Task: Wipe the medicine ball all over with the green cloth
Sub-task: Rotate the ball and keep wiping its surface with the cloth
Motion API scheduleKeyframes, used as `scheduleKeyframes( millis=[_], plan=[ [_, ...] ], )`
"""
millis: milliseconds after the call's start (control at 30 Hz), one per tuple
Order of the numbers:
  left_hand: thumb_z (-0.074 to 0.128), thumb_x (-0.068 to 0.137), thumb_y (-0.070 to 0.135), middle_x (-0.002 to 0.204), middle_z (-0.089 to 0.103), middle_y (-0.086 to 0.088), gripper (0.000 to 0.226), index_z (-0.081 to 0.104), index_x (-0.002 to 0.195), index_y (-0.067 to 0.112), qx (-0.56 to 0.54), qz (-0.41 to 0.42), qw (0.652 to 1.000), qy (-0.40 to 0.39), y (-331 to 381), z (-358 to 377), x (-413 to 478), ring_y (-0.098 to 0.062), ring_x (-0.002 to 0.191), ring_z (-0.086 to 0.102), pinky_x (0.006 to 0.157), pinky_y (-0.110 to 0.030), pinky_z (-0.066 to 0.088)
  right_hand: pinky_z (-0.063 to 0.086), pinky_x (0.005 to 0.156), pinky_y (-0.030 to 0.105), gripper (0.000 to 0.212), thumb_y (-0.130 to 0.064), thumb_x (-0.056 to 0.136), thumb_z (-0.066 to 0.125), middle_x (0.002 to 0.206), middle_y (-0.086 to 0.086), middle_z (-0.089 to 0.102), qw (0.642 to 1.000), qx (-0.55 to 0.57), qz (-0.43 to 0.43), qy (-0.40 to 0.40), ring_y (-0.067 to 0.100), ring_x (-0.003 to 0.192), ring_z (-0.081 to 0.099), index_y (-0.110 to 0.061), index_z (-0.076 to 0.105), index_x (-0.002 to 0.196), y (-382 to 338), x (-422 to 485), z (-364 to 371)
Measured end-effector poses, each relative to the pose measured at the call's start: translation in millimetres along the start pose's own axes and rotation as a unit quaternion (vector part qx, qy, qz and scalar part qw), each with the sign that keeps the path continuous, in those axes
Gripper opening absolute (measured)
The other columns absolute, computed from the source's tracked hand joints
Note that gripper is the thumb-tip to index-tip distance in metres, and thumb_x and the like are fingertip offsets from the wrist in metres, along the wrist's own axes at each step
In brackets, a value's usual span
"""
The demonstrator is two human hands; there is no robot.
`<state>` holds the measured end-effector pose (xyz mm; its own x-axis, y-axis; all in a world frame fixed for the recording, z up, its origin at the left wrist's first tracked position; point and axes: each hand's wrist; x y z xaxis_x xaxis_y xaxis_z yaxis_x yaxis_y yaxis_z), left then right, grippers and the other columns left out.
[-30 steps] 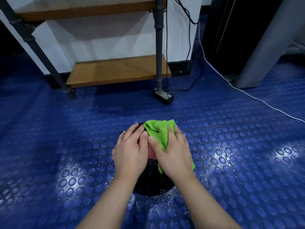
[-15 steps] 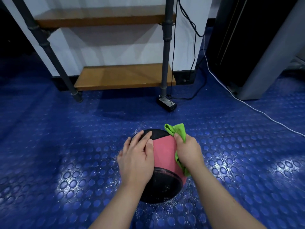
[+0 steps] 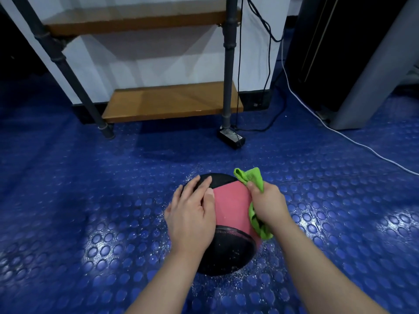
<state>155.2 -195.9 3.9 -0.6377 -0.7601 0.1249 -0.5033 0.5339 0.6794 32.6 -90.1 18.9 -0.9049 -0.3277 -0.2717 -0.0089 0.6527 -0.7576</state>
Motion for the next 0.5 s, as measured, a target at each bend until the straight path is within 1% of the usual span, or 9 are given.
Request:
scheduleKeyframes(
  millis=[67,100,167,233,333,400,433,467,500],
  plan=[
    [0.026,0.092,0.056,0.146,0.044,0.028,0.050,0.056,0.131,0.050,-0.016,-0.024,1.000,-0.001,-1.4,-0.6,4.1,-0.010,0.142,0.032,0.110,-0.055,0.033,0.034,0.054,0.024,0.028,-0.035,0.100,0.044,0.070,-0.004,0.054,0.999,0.001,-0.030,0.015,0.017,0.069,0.056,-0.015,0.057,0.087,-1.6,-16.5,4.5],
    [0.030,0.095,0.052,0.145,0.045,0.028,0.045,0.057,0.130,0.049,-0.026,-0.032,0.999,-0.001,-2.0,-1.4,6.1,-0.010,0.141,0.034,0.109,-0.055,0.035,0.036,0.054,0.021,0.026,-0.034,0.100,0.044,0.076,-0.003,0.060,0.998,0.011,-0.060,0.035,0.017,0.073,0.059,-0.015,0.060,0.092,0.7,-28.0,9.0],
    [0.035,0.100,0.046,0.143,0.047,0.027,0.037,0.059,0.129,0.048,-0.033,-0.042,0.999,0.005,-1.9,-2.4,11.0,-0.008,0.139,0.037,0.107,-0.053,0.038,0.043,0.082,0.022,0.030,-0.031,0.099,0.047,0.114,0.003,0.067,0.991,0.022,-0.117,0.063,0.023,0.111,0.060,-0.016,0.061,0.120,8.7,-47.8,18.7],
    [0.038,0.100,0.043,0.141,0.048,0.027,0.036,0.060,0.128,0.047,-0.037,-0.049,0.998,0.004,-3.9,-4.4,16.1,-0.007,0.136,0.040,0.105,-0.052,0.039,0.030,0.109,0.021,0.045,-0.021,0.099,0.050,0.146,-0.006,0.043,0.980,0.031,-0.188,0.056,0.014,0.139,0.037,-0.030,0.044,0.142,21.6,-65.7,27.5],
    [0.038,0.100,0.045,0.140,0.049,0.027,0.035,0.061,0.127,0.047,-0.063,-0.039,0.997,-0.005,-10.0,-6.4,19.8,-0.009,0.134,0.042,0.105,-0.055,0.039,0.021,0.114,0.015,0.065,-0.007,0.091,0.052,0.152,-0.010,0.031,0.955,0.003,-0.293,0.039,0.009,0.143,0.025,-0.038,0.033,0.145,49.8,-83.1,31.1],
    [0.037,0.099,0.048,0.138,0.049,0.028,0.036,0.061,0.126,0.047,-0.074,-0.027,0.997,-0.009,-9.1,-8.1,18.8,-0.009,0.134,0.042,0.106,-0.057,0.037,0.030,0.109,0.015,0.065,-0.009,0.085,0.053,0.146,-0.006,0.043,0.947,-0.011,-0.316,0.049,0.008,0.137,0.037,-0.039,0.039,0.142,71.0,-83.7,27.6],
    [0.039,0.100,0.046,0.138,0.049,0.027,0.035,0.061,0.127,0.046,-0.073,-0.024,0.997,-0.011,-7.1,-8.1,18.6,-0.009,0.134,0.042,0.106,-0.058,0.036,0.038,0.101,0.011,0.056,-0.010,0.087,0.052,0.135,-0.005,0.056,0.954,0.003,-0.295,0.059,0.004,0.125,0.050,-0.038,0.045,0.136,75.3,-81.2,22.3],
    [0.040,0.100,0.045,0.139,0.049,0.026,0.034,0.061,0.127,0.046,-0.068,-0.023,0.997,-0.010,-4.7,-7.3,19.2,-0.010,0.135,0.041,0.107,-0.058,0.035,0.045,0.087,0.007,0.039,-0.013,0.092,0.052,0.111,-0.004,0.071,0.967,0.021,-0.245,0.072,0.001,0.102,0.063,-0.034,0.057,0.124,73.3,-77.0,15.1],
    [0.039,0.100,0.046,0.140,0.049,0.025,0.034,0.061,0.127,0.046,-0.062,-0.023,0.998,-0.010,-2.0,-6.8,19.7,-0.011,0.135,0.041,0.107,-0.058,0.035,0.047,0.068,0.008,0.021,-0.018,0.097,0.051,0.079,-0.007,0.073,0.981,0.053,-0.176,0.057,0.003,0.076,0.067,-0.031,0.065,0.105,70.1,-70.0,8.9]
  ],
)
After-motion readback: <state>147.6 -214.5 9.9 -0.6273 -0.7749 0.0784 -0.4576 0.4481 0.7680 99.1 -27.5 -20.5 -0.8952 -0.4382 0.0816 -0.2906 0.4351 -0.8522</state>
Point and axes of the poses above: each hand's wrist, its own x-axis towards the middle knuckle, its own z-axis out of the palm, y = z × x
